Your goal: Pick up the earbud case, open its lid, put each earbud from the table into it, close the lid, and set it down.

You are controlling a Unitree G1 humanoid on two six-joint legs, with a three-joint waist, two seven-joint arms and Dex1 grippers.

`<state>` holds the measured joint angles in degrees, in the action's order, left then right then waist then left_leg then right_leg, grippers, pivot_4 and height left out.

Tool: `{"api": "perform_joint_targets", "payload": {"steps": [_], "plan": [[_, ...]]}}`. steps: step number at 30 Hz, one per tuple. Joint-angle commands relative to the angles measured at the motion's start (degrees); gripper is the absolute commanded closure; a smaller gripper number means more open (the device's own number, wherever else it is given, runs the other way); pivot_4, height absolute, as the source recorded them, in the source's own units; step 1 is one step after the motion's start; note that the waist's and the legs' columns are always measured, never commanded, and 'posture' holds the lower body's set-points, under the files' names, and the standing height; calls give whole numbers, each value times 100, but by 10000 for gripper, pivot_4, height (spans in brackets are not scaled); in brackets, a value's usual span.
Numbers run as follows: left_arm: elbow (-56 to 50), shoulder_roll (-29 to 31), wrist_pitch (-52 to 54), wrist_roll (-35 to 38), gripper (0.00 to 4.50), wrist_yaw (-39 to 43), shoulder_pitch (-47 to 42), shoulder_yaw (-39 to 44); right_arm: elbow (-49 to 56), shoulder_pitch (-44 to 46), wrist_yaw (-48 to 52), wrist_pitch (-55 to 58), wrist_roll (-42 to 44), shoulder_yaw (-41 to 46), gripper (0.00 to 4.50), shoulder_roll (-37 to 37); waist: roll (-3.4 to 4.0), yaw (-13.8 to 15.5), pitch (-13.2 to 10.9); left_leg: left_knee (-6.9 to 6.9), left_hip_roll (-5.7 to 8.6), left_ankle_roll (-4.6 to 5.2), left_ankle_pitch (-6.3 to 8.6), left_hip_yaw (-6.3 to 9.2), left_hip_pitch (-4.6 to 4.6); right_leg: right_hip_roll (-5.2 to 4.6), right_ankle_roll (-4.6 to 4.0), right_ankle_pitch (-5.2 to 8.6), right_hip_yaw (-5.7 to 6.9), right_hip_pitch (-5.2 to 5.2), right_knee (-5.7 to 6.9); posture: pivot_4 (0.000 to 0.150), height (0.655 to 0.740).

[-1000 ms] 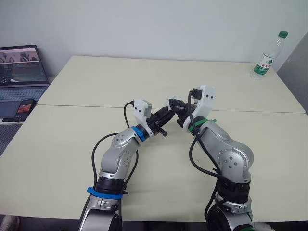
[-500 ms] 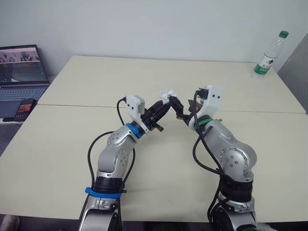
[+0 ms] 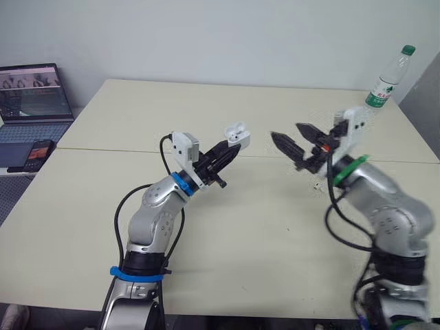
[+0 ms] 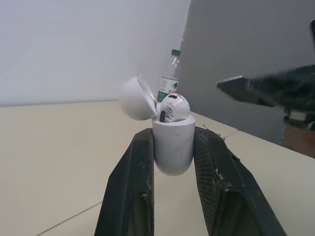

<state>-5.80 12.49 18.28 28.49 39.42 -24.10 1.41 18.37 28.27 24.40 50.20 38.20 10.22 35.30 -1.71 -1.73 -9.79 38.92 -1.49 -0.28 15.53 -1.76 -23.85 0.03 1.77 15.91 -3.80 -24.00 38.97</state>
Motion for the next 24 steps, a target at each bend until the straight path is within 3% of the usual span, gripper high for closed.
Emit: {"api": "perform_joint_targets", "payload": {"steps": [1,4,9,17,24], "plan": [[-362,84,47,165,37339,117,30,-13,-483,48,659,180,-210,-145,305,655,-1,0,0,0,-2,0,0,0,1,2,0,0,-3,-1,1,1500,7389],[-497,204,116,226,37339,179,181,1,-1283,322,1226,753,-735,-972,305,1664,1,-21,0,-2,-10,0,0,-4,4,15,0,0,-13,-3,5,1500,7389],[-584,384,155,211,37339,300,324,-11,-2495,1246,1923,1118,-1443,-2191,305,2010,1,-43,0,1,-14,2,-1,-16,12,17,-1,-1,-23,-4,7,1500,7389],[-679,645,153,169,37339,496,495,-64,-4049,2825,3062,1058,-2803,-4129,305,1429,2,-9,0,2,-13,4,-2,-10,5,12,-3,-2,-16,-8,4,1500,7389],[-840,573,219,161,37339,371,587,-104,-5496,3709,3454,1479,-3304,-4494,305,611,1,5,0,2,-4,3,-2,-11,1,-9,-4,-4,-10,-8,4,1500,7389]]}}
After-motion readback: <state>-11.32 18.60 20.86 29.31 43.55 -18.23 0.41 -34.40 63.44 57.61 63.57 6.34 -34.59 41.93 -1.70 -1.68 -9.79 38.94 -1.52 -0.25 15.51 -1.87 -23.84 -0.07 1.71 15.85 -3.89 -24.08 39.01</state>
